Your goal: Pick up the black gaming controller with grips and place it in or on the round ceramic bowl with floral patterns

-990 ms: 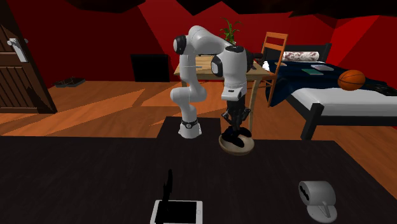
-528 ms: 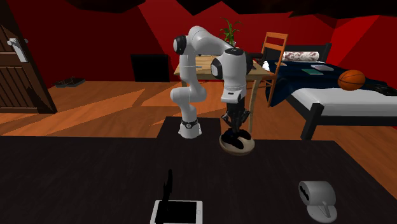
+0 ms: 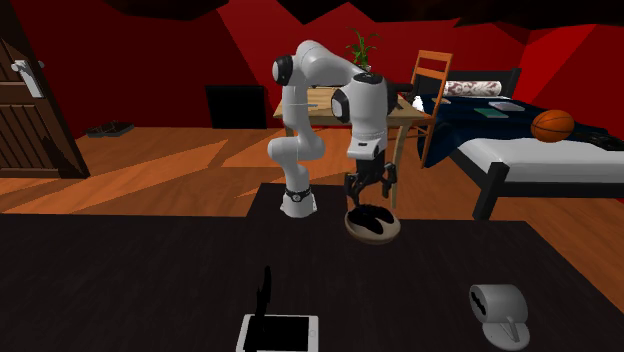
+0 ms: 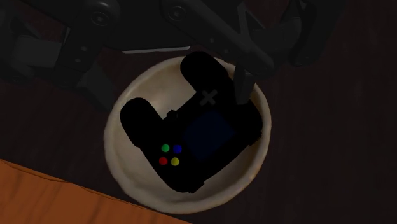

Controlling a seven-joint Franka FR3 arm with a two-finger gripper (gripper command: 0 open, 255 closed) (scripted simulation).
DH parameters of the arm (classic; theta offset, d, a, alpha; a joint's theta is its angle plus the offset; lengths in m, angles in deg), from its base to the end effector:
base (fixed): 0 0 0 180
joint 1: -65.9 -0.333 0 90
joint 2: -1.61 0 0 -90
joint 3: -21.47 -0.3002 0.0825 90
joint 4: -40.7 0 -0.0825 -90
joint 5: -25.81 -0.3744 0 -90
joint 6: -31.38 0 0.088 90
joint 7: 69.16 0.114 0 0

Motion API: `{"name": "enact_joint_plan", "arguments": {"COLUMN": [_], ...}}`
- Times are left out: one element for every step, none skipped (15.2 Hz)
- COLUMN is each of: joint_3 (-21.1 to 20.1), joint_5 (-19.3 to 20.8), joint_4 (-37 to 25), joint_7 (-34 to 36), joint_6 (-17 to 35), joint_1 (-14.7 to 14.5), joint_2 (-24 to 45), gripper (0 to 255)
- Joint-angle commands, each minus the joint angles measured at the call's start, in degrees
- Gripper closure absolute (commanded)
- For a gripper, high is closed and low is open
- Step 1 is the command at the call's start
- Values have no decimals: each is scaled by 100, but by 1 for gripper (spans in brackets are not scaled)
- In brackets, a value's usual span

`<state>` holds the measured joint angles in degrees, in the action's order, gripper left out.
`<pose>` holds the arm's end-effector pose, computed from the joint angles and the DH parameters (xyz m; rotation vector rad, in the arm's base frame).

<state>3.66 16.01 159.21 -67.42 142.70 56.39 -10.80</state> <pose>0.4337 0.2475 0.5086 -2.9706 -0.5815 -0.0852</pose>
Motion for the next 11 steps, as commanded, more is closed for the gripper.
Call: {"name": "enact_joint_plan", "arguments": {"joint_3": [32, 53, 69, 69, 69, 69, 69, 69, 69, 69, 69], "joint_5": [0, 5, 10, 10, 9, 10, 10, 10, 10, 10, 10], "joint_4": [-217, -384, -520, -520, -519, -520, -520, -520, -520, -520, -520], "joint_7": [-2, -2, 0, 0, 0, 0, 0, 0, 0, 0, 0], "joint_6": [-286, -478, -629, -629, -629, -629, -629, -629, -629, -629, -629], "joint_1": [13, 22, 31, 31, 30, 30, 30, 30, 30, 30, 30], "joint_2": [-66, -90, -104, -104, -105, -104, -104, -104, -104, -104, -104], "gripper": [0, 0, 0, 0, 0, 0, 0, 0, 0, 0, 0]}}
